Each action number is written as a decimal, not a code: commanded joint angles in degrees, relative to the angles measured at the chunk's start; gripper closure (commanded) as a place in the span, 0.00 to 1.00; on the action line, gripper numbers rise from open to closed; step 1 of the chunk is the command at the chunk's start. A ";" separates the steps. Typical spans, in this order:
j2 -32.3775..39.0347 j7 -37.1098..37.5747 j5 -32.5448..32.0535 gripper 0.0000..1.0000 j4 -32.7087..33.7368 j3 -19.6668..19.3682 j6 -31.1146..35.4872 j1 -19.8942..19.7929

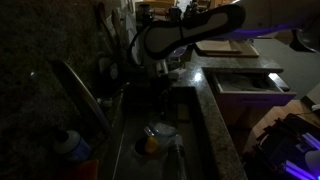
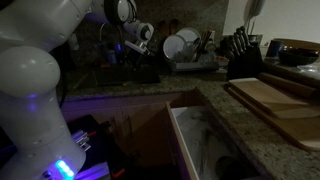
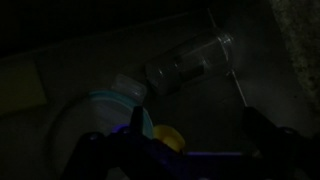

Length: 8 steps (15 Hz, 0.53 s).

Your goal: Pick up the yellow sponge from the sink

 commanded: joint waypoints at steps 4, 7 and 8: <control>0.54 8.36 -0.91 0.00 0.59 -1.38 -5.08 0.61; 0.64 8.25 -0.91 0.00 0.58 -1.34 -4.98 0.71; 0.77 12.63 -0.35 0.00 -0.22 -2.37 -4.34 1.04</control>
